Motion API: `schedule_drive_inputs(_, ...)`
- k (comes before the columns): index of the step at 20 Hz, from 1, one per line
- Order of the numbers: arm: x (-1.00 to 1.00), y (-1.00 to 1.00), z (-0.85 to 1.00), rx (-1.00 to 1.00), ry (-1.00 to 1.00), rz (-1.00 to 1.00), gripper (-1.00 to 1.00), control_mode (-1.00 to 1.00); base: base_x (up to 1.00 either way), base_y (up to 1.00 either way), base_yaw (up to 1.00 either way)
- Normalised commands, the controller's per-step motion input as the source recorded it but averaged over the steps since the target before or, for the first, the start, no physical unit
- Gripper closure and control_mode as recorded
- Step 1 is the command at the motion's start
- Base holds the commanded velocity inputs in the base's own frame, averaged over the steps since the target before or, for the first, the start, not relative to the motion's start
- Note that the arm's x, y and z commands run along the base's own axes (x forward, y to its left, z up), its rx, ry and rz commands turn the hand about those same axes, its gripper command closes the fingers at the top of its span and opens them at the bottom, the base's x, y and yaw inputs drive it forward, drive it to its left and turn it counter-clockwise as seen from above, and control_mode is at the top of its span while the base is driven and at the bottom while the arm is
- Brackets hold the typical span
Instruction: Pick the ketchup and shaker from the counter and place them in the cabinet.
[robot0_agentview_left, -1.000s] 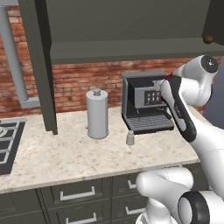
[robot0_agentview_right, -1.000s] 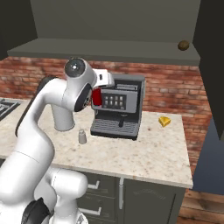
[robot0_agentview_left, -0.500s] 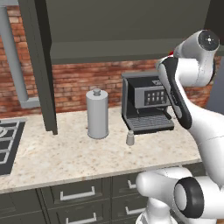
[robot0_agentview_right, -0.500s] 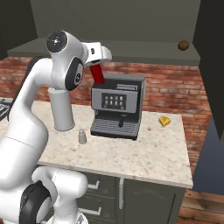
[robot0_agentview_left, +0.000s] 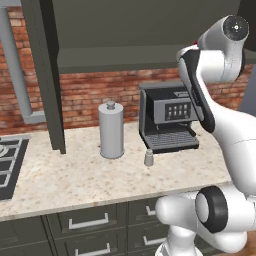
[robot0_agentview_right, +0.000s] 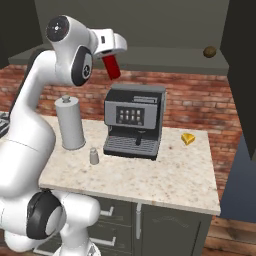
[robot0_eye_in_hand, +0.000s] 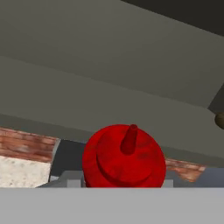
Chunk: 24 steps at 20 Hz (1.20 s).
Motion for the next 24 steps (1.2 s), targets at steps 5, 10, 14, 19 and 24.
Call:
schedule_drive_inputs(5,0.33,0.00,0.20,0.00,-0.05,-0.02,1.00,-1.00,0.00,0.00,0.00)
schedule_drive_inputs(10,0.31,0.00,0.15,0.00,-0.04,-0.01,1.00,-1.00,0.00,0.00,0.00)
schedule_drive_inputs(14,0.33,0.00,0.04,0.00,-0.02,-0.01,1.00,-1.00,0.00,0.00,0.00)
schedule_drive_inputs(19,0.39,0.00,0.00,0.00,-0.01,0.00,1.00,-1.00,0.00,0.00,0.00)
schedule_drive_inputs(24,0.49,-0.03,-0.02,0.00,0.00,0.00,1.00,-1.00,0.00,0.00,0.00)
